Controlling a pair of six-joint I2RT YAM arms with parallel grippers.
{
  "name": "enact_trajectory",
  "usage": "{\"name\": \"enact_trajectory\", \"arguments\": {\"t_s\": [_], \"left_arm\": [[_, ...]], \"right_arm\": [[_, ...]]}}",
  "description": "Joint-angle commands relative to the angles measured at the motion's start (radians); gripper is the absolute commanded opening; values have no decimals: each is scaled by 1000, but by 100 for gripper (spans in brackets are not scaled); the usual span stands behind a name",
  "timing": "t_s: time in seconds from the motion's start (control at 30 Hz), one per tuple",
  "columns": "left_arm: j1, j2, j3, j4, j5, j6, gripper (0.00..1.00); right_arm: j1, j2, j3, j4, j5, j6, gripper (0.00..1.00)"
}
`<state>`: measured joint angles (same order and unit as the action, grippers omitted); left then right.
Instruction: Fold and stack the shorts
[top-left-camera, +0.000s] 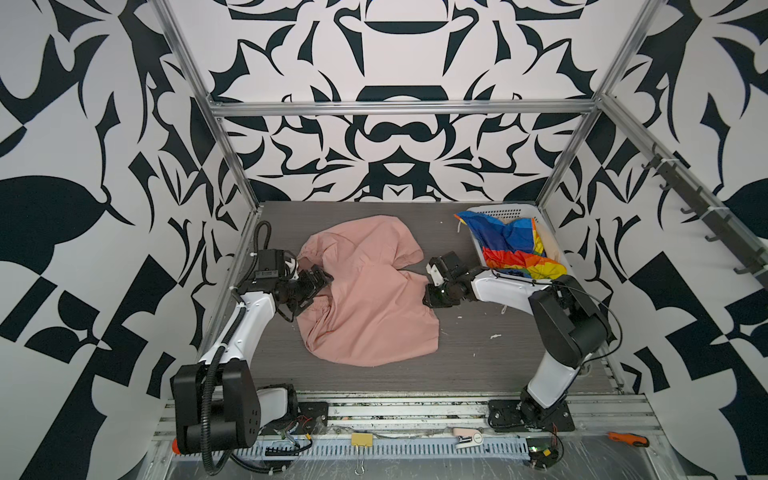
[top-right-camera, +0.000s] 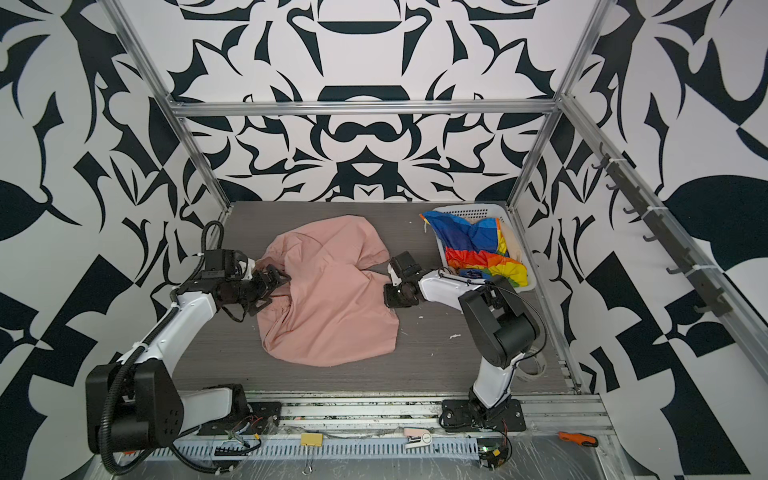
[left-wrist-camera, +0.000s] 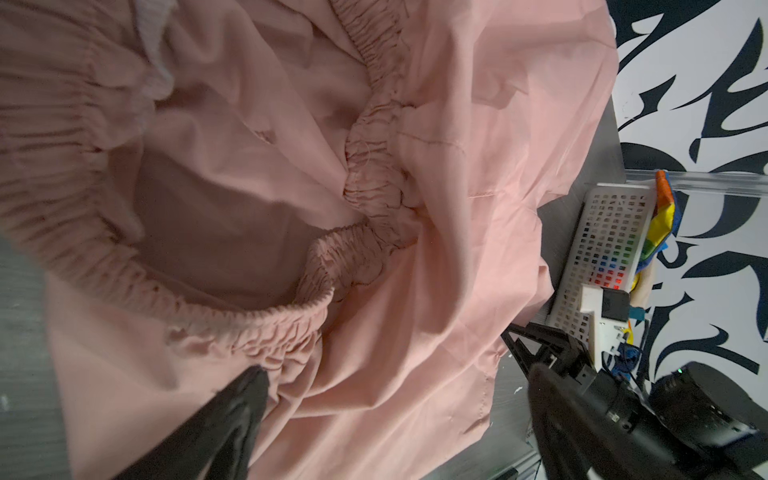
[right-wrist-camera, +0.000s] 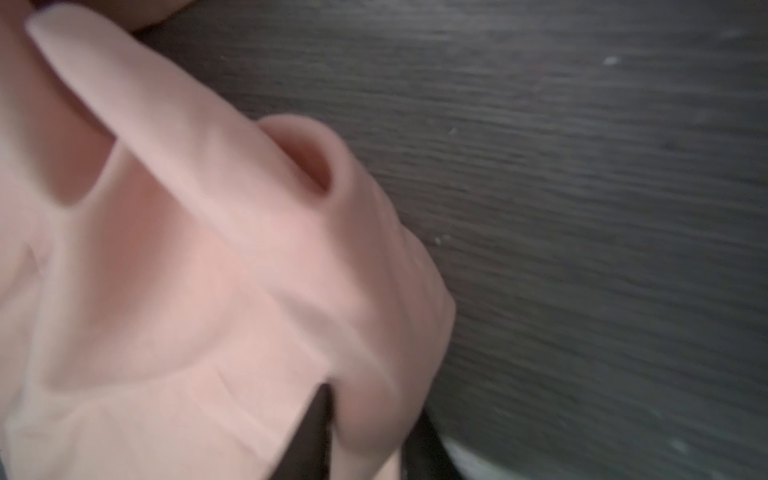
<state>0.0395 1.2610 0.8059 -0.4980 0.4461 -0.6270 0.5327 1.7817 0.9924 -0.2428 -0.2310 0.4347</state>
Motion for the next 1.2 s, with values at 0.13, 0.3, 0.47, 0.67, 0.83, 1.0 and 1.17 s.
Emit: {"name": "enact_trajectory", "arguments": {"t_s": [0.13,0.3,0.47,0.67,0.83,1.0,1.17], "left_arm": [[-14,70,18,-56,-21,49,95],[-146,-4,23,-77,-240,74,92],[-236,143,120,-172,-333,123,80],[-387,276,210,-266,-433,140,78],[-475,394,304,-356,-541,164,77],[-539,517,398,-473,-681,186,64],[-573,572,420,-494,-713,182,30]], "right_arm": [[-126,-32,119,-71,27,-34,0],[-189,-76,166,-114,14,-70,0],[-190,-61,170,-114,13,-80,0],[-194,-54,173,-113,21,-91,0],[-195,-53,173,-115,26,-98,0],[-204,-67,162,-120,37,-109,0],[-221,-79,146,-113,39,-114,0]]}}
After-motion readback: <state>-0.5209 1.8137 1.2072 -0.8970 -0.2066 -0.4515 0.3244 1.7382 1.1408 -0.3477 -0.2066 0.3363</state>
